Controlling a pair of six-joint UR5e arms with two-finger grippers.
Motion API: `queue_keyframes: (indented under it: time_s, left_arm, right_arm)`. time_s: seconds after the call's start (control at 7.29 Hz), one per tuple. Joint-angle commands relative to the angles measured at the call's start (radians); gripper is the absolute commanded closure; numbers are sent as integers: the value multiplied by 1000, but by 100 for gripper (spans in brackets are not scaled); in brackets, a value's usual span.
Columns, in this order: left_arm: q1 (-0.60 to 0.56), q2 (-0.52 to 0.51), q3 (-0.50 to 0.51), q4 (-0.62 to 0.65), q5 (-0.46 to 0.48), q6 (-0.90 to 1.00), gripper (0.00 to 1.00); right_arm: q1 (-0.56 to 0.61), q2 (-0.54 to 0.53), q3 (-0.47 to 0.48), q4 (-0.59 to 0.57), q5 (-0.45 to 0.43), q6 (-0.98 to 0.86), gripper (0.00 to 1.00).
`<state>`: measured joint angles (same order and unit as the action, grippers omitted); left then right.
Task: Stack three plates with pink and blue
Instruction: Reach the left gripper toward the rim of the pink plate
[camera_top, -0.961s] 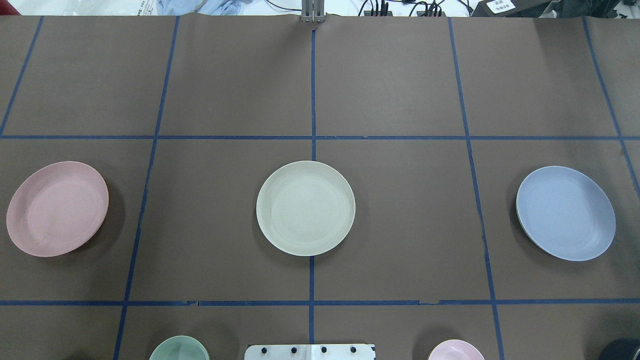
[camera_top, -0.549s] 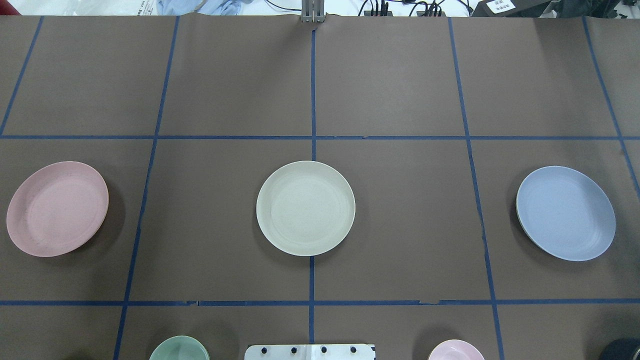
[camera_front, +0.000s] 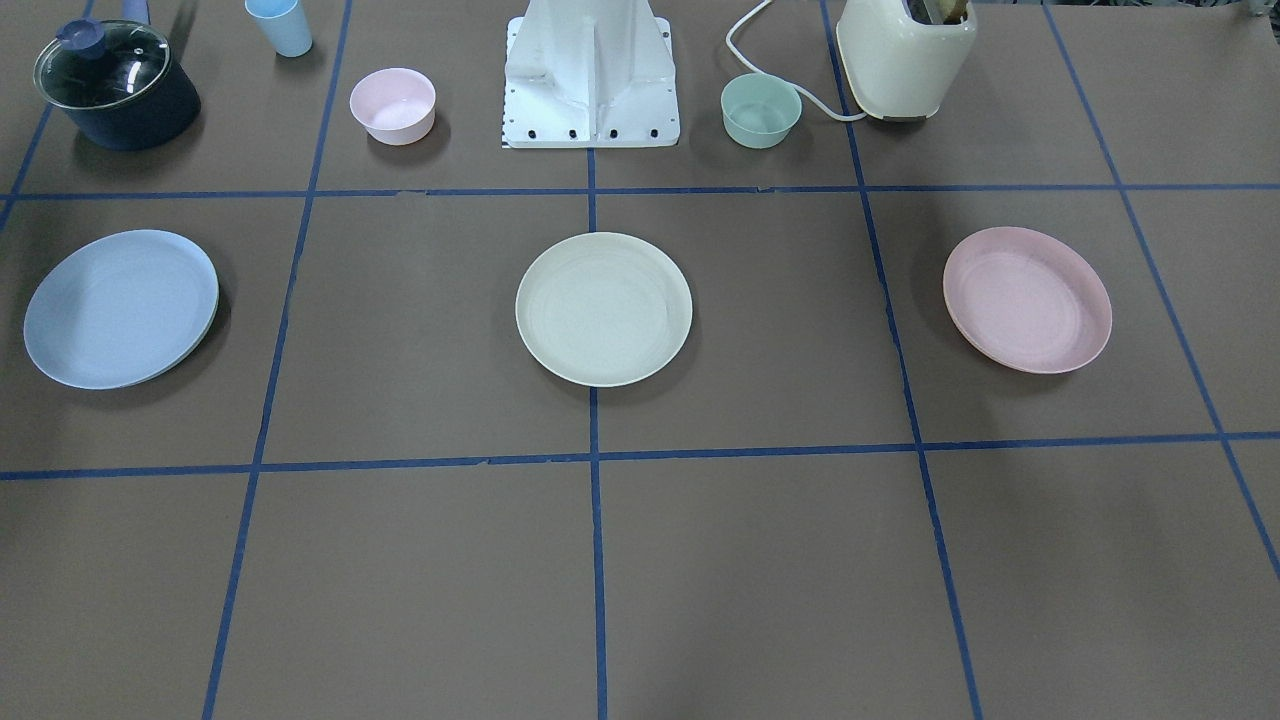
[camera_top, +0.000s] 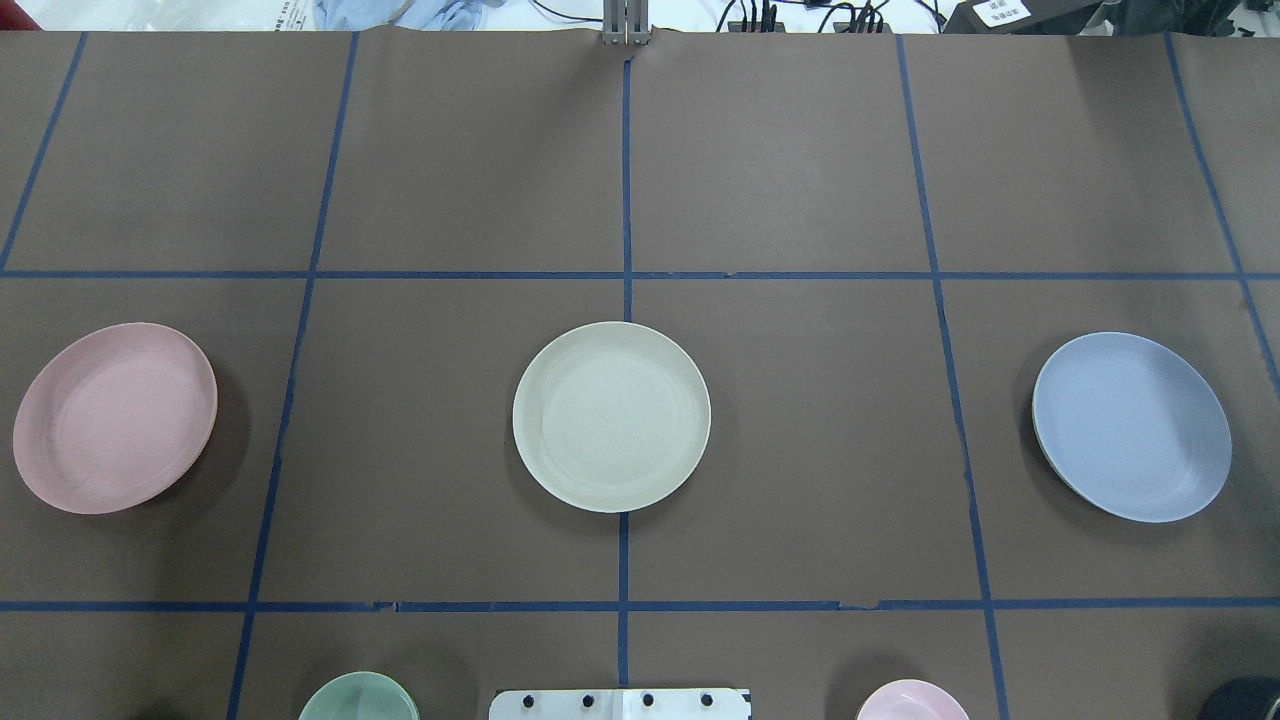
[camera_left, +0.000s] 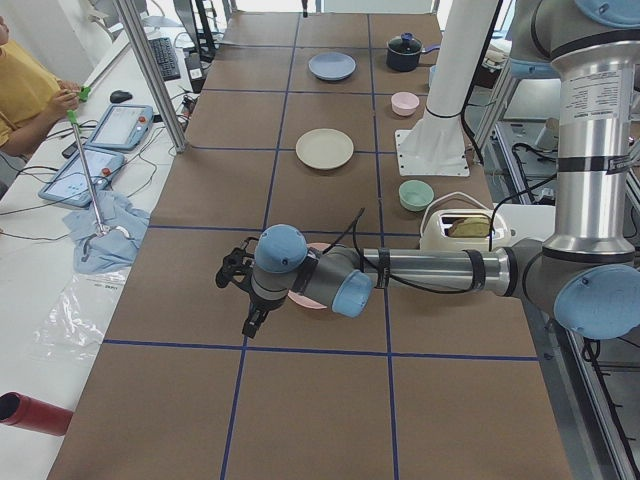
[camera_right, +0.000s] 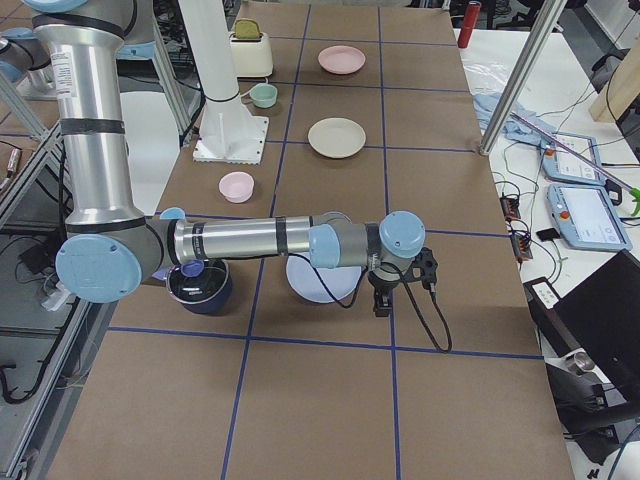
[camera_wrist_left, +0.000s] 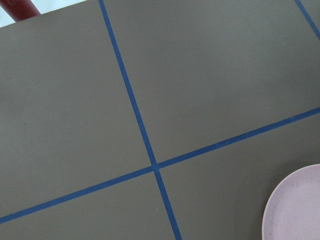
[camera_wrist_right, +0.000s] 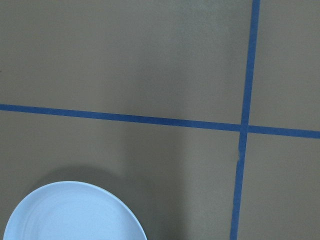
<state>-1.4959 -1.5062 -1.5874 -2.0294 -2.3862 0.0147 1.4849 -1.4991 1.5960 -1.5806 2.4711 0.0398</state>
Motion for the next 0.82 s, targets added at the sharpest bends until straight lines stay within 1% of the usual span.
queue_keyframes:
  time_s: [0.0,0.14,0.27,0.41,0.55,0.69]
  left_arm:
    - [174,-2,84,-95,2,-169,0]
    - [253,0,116,-180,-1,-247,0]
    - [323,-2,141,-259,1,-353,0]
    - [374,-5,170,-299,7,-390,4]
    - [376,-8,196,-316,5,-394,13]
    - [376,-9,205,-311,1,-401,45]
  right_arm:
    - [-18,-50,1,55,29,-4,0]
    - [-46,-53,4,189,29,-1,0]
    - [-61,-84,-7,282,25,2,0]
    - [-64,-85,-5,284,25,12,0]
    - [-72,-85,-5,284,26,52,0]
    - [-77,-85,-4,286,32,58,0]
